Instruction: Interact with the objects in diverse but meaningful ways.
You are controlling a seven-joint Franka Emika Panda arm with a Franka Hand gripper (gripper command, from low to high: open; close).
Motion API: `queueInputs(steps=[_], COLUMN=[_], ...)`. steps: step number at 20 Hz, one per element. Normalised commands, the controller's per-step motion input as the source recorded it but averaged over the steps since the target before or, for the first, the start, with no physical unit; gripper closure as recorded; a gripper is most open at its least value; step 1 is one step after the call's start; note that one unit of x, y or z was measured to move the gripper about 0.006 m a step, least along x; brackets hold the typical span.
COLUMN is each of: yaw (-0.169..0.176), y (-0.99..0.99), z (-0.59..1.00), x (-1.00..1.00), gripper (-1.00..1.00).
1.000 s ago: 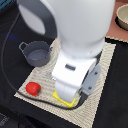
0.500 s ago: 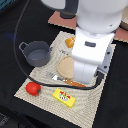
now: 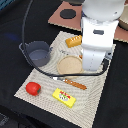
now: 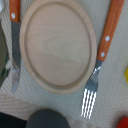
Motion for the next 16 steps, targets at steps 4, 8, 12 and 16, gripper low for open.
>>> queueInputs(steps=[4,8,12,16], yaw=[0.102,0.098,0.098,0.096], y=[0.56,0.57,0.56,0.57], z=[-0.27,-0.32,-0.31,-0.31], x=[-0.72,-0.7,-0.7,-0.7], gripper=[-1.0,-1.0,-1.0,-1.0])
